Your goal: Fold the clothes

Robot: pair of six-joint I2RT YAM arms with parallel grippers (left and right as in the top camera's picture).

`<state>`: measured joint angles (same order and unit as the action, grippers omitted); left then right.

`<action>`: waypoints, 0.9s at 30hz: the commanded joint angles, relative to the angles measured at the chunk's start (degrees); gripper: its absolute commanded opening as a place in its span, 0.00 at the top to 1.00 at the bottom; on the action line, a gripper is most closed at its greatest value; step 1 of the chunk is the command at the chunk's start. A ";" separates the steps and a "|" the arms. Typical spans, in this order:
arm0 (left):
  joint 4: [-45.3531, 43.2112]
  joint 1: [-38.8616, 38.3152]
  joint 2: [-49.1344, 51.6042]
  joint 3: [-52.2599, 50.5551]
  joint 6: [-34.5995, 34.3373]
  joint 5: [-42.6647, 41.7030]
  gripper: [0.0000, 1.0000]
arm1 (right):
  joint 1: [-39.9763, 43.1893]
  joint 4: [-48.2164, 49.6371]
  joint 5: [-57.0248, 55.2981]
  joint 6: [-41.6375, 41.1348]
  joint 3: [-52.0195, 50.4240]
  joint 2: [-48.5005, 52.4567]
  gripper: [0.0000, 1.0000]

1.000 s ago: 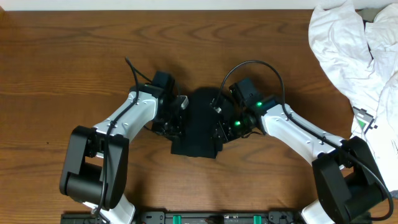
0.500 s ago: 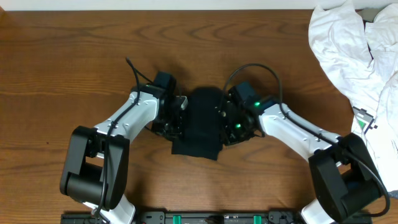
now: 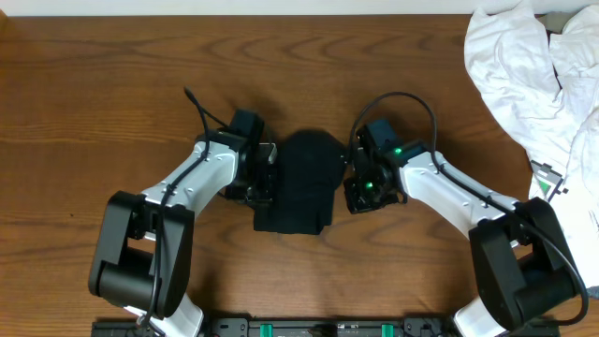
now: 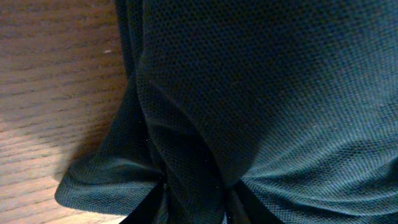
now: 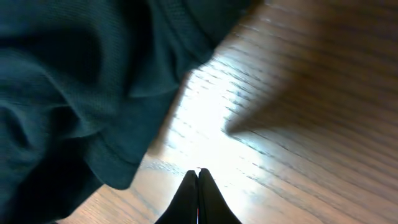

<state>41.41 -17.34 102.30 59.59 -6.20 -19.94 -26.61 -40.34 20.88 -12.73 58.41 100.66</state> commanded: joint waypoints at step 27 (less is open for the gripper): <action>-3.13 0.55 1.05 -3.21 -2.10 5.66 0.45 | -1.99 16.24 36.06 4.42 -0.26 5.20 0.99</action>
<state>39.40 -16.93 102.19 58.41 -7.18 -18.09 -27.14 -24.01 57.01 -7.40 58.33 102.89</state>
